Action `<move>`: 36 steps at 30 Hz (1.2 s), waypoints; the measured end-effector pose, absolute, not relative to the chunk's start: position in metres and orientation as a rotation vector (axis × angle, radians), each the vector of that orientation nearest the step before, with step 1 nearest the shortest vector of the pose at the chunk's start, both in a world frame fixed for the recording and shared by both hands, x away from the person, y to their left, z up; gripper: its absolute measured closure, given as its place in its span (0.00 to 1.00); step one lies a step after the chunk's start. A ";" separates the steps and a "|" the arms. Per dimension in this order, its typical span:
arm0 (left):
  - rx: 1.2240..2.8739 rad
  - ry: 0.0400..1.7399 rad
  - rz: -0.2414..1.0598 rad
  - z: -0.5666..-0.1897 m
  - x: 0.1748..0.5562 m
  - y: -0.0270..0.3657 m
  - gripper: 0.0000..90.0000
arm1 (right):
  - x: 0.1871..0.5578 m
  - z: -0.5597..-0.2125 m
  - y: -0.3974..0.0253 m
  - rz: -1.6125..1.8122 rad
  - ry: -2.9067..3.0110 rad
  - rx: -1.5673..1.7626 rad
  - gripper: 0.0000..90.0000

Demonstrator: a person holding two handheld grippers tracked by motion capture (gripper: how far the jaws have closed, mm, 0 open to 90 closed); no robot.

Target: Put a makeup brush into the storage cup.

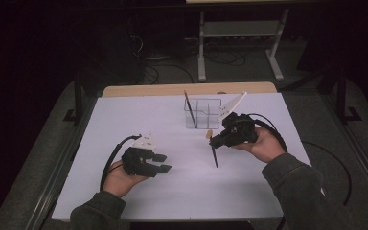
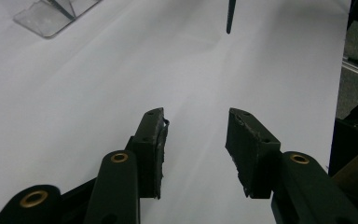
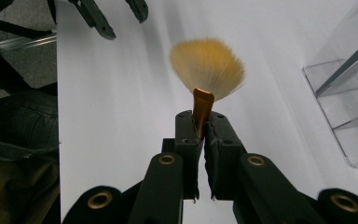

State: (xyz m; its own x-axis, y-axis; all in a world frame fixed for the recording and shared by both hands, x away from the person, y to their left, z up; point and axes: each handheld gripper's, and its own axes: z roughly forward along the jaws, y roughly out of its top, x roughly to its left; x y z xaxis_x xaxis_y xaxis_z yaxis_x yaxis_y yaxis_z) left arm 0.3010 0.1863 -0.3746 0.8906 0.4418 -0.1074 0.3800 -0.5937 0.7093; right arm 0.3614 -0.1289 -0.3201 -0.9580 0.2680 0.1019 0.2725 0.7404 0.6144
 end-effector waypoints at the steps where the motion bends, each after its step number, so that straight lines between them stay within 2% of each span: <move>1: 2.265 0.594 0.101 -0.375 0.301 0.188 0.62 | 0.362 -0.320 -0.130 -1.037 -2.928 -0.450 0.92; 36: 2.189 0.690 0.165 -0.387 0.289 0.230 0.37 | 0.382 -0.313 -0.136 -0.988 -2.951 -0.506 0.92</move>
